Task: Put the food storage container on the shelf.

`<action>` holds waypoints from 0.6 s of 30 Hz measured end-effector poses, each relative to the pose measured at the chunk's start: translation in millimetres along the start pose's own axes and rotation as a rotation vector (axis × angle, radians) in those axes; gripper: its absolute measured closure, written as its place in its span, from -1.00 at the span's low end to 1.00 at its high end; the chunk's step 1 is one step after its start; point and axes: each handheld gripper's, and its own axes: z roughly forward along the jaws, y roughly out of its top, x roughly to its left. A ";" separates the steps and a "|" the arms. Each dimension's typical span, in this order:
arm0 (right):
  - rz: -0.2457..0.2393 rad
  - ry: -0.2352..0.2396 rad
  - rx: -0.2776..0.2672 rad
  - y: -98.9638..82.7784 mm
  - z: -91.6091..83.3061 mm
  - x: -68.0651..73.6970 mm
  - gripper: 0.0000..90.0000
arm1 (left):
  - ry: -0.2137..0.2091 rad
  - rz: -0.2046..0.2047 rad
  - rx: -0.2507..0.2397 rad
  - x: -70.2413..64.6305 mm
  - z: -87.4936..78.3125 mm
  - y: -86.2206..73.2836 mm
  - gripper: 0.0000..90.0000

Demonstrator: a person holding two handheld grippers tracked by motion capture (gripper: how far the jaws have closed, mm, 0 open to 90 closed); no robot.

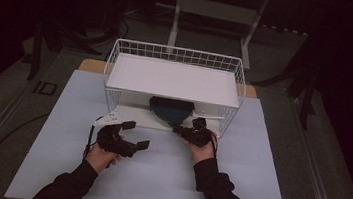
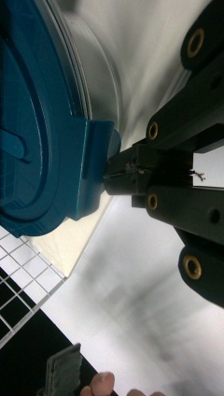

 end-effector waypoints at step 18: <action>-0.110 0.015 -0.028 -28.8 -39.9 24.8 -0.06 | -0.011 0.065 0.000 -15.9 -14.7 -2.5 -1.00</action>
